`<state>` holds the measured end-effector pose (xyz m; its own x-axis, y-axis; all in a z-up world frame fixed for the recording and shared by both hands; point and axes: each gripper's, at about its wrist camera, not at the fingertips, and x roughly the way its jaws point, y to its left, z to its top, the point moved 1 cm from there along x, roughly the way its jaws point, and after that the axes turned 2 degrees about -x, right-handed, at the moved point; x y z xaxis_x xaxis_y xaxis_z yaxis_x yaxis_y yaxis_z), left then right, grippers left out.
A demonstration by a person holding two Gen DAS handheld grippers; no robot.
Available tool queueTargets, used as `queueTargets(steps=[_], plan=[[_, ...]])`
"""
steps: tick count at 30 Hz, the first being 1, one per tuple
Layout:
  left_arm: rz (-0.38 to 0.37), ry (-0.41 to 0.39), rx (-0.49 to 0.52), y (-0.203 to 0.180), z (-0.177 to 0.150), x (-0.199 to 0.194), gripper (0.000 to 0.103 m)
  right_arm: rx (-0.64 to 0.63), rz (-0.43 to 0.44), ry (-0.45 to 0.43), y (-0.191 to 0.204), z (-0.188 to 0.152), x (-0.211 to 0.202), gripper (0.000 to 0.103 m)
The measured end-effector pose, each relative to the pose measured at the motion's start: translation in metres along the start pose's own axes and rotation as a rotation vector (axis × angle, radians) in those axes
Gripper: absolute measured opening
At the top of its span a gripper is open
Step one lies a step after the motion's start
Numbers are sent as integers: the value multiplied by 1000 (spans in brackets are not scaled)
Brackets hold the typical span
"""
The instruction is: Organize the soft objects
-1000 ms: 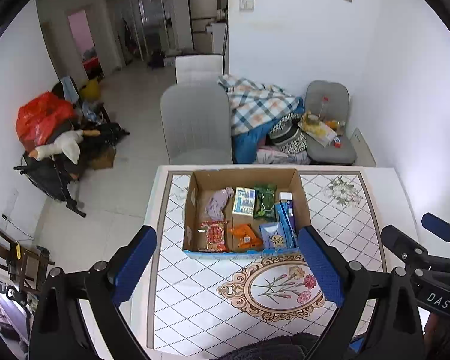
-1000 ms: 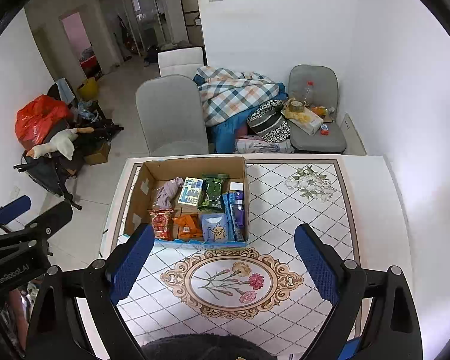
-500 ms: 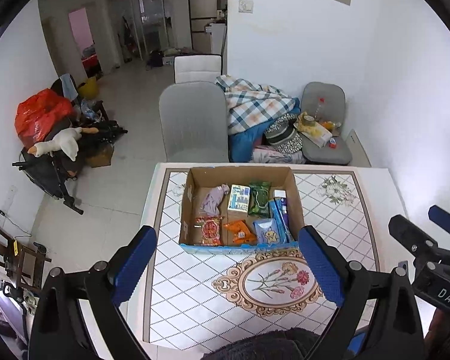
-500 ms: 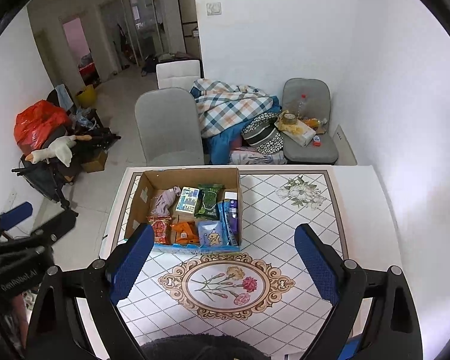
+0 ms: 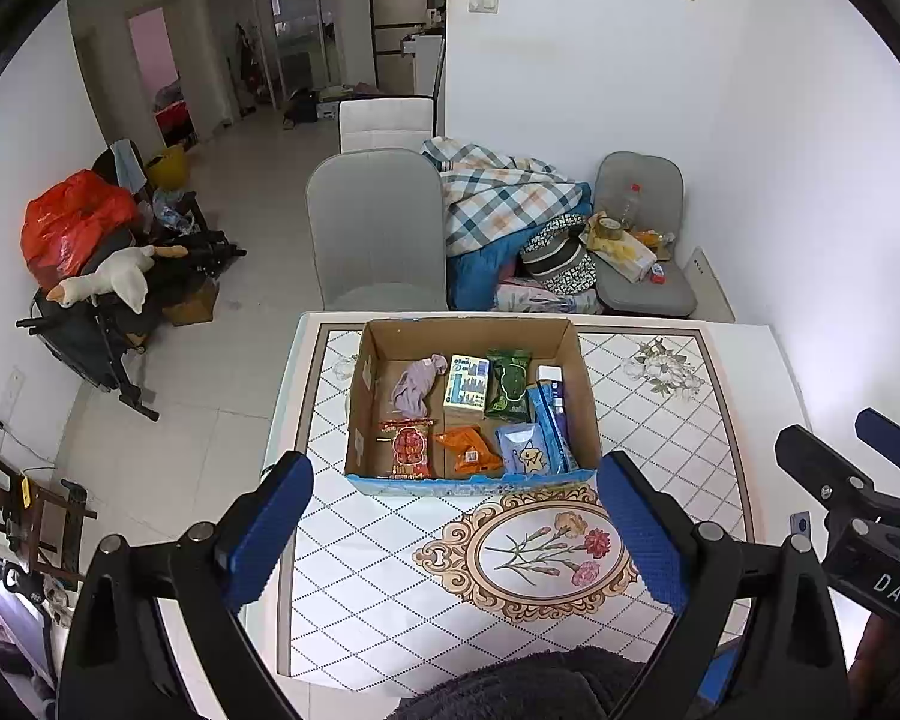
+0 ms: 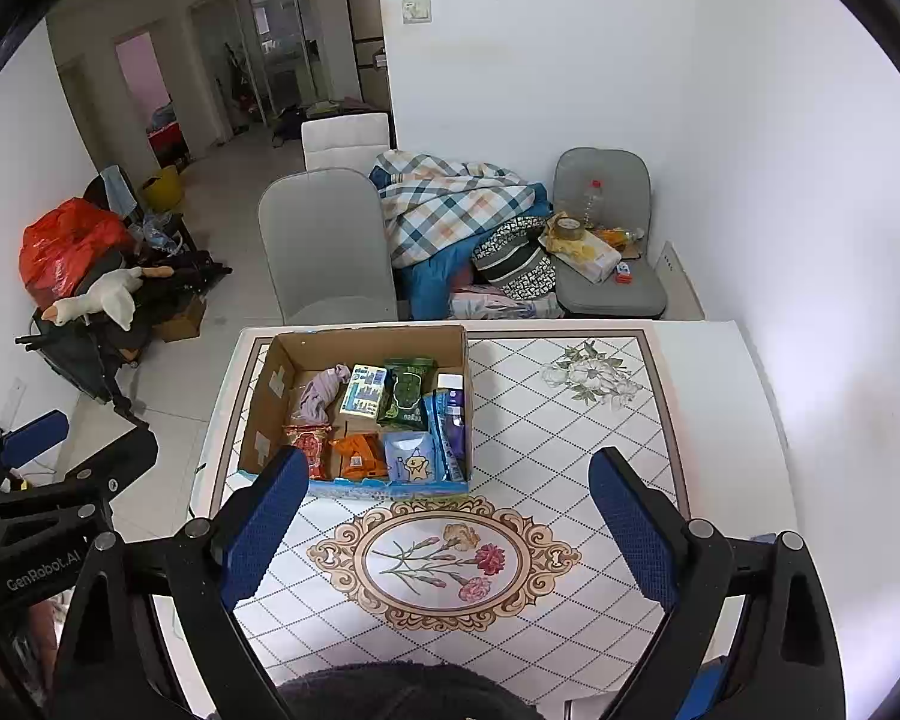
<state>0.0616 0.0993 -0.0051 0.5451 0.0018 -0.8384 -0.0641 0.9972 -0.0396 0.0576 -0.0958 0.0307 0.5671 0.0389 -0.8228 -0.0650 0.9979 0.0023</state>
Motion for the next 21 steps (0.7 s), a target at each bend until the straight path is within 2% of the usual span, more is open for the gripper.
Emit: queueTargets(steps=[7, 10, 21], plan=[[-29, 34, -27, 2, -2, 7, 97, -9, 2, 17, -3, -3, 4, 96], [-12, 37, -28, 3, -3, 8, 101, -13, -1, 21, -3, -4, 7, 96], [7, 33, -34, 6, -4, 11, 101, -18, -8, 37, 0, -5, 15, 96]])
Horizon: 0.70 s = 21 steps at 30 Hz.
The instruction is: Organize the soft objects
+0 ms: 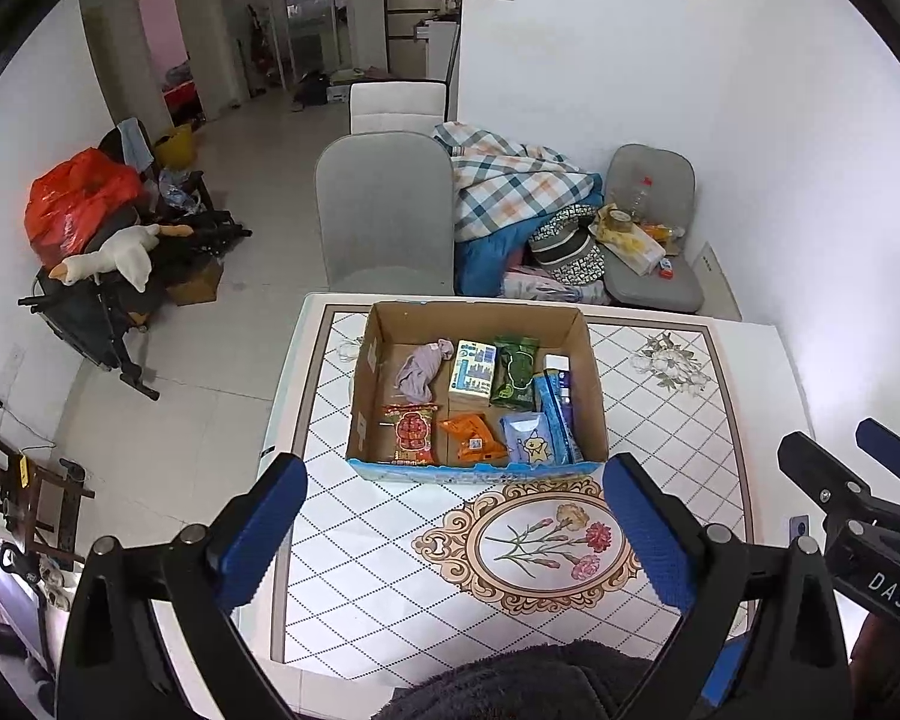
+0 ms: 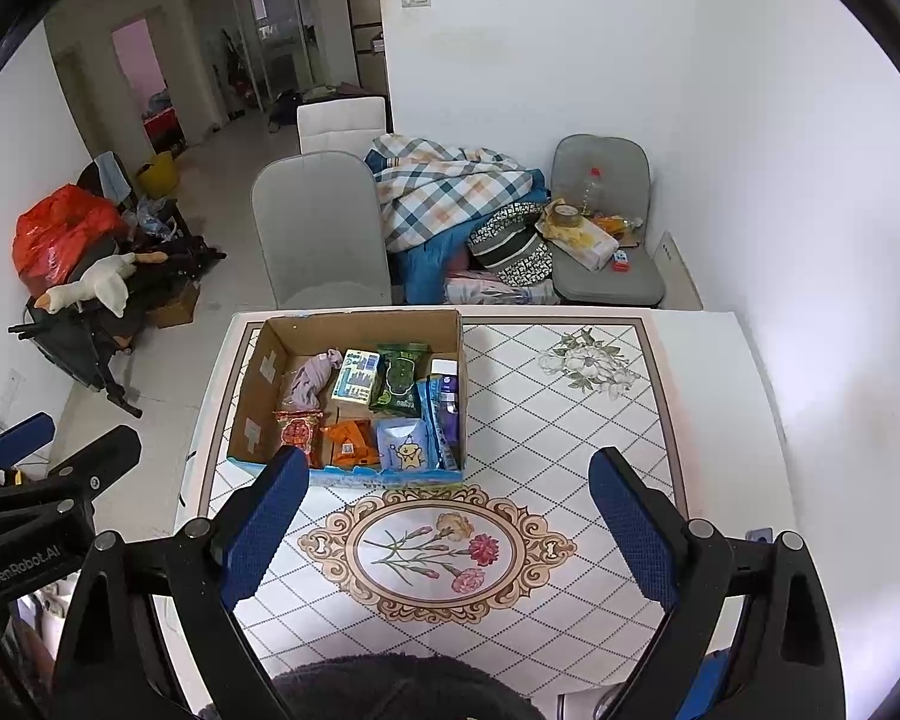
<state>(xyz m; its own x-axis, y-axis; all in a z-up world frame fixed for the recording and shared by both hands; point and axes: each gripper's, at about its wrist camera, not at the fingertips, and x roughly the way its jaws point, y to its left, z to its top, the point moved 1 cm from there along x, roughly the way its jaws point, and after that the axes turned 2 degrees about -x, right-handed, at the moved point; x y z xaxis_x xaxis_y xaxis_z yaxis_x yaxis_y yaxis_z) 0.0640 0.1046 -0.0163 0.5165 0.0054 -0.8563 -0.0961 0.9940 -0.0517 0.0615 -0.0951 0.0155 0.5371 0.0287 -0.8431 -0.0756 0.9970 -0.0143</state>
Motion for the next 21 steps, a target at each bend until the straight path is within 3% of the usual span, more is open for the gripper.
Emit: queueTargets(steps=[21], plan=[[10, -1, -5, 2, 2, -1, 101, 1, -4, -6, 0, -1, 1, 96]])
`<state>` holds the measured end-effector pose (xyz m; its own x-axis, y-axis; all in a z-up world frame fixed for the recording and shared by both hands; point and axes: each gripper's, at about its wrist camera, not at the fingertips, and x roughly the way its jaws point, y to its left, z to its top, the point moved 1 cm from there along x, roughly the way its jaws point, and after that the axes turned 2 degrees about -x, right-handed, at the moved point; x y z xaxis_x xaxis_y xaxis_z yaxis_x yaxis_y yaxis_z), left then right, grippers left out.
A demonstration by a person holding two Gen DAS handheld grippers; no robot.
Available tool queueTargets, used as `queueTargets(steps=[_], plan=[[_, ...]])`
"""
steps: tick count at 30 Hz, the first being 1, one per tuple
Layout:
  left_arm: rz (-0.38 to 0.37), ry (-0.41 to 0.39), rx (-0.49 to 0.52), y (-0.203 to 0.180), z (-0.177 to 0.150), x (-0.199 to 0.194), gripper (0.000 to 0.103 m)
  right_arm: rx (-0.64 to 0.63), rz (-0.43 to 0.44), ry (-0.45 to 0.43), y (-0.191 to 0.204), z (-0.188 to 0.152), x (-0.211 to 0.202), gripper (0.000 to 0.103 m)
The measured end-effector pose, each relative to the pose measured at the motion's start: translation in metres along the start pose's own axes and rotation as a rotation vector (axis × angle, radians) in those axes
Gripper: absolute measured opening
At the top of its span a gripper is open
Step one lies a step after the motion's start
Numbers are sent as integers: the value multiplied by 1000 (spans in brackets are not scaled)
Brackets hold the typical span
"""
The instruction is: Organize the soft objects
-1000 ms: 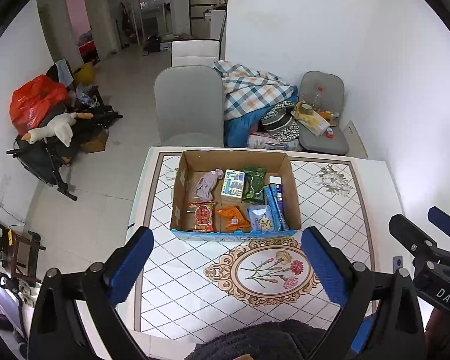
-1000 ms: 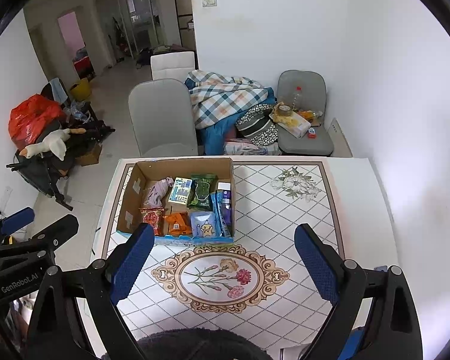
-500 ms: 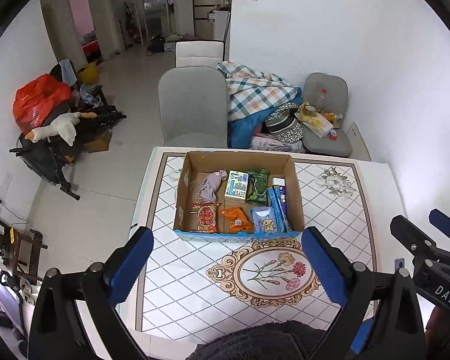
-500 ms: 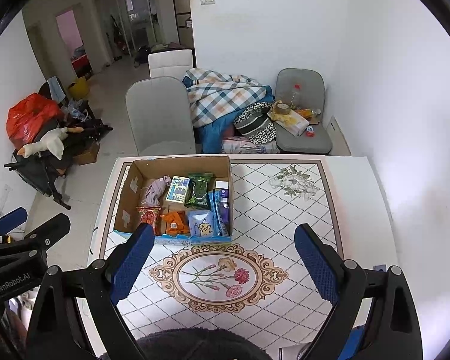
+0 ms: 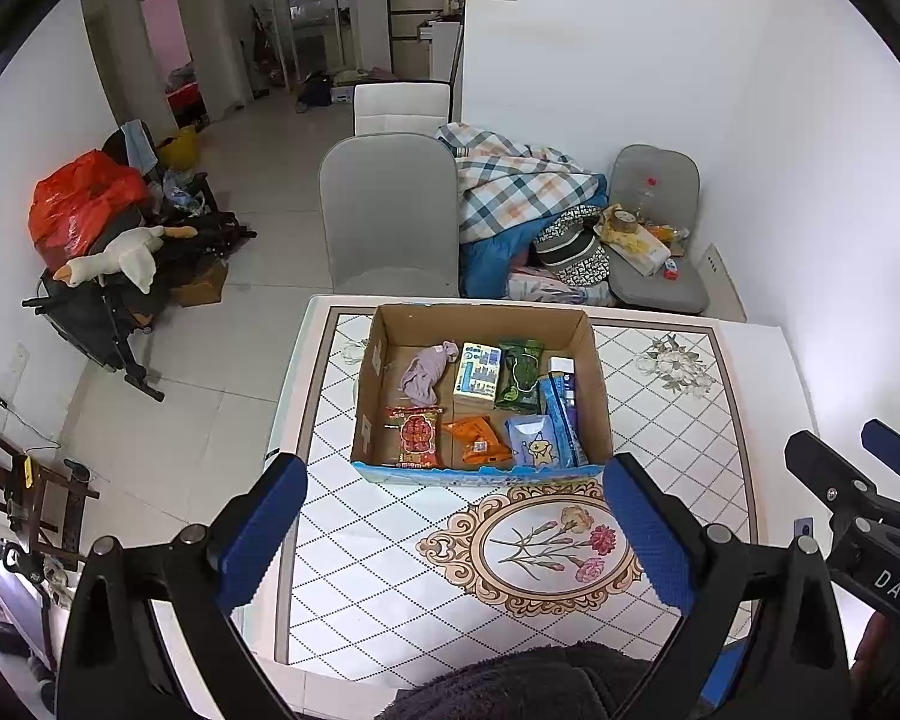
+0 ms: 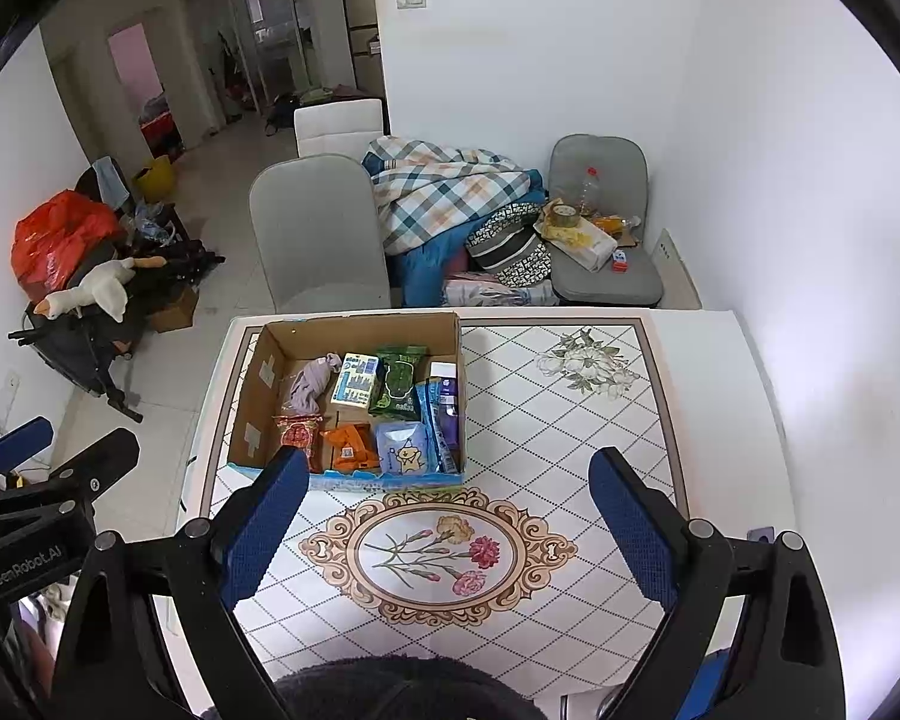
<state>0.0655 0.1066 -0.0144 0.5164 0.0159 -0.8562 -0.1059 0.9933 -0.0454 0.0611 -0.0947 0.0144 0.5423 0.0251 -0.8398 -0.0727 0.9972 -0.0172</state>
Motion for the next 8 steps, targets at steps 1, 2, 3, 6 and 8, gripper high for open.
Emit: queueTargets(steps=[1, 2, 3, 6, 8], plan=[[0, 0, 1, 0, 0, 0, 101, 0, -4, -2, 0, 1, -1, 96], [1, 1, 3, 1, 0, 0, 101, 0, -4, -2, 0, 1, -1, 96], [1, 2, 2, 0, 0, 0, 101, 0, -2, -1, 0, 0, 0, 96], [3, 3, 8, 2, 1, -1, 101, 0, -3, 3, 1, 0, 1, 96], [3, 5, 10, 2, 2, 0, 101, 4, -1, 8, 3, 0, 2, 96]])
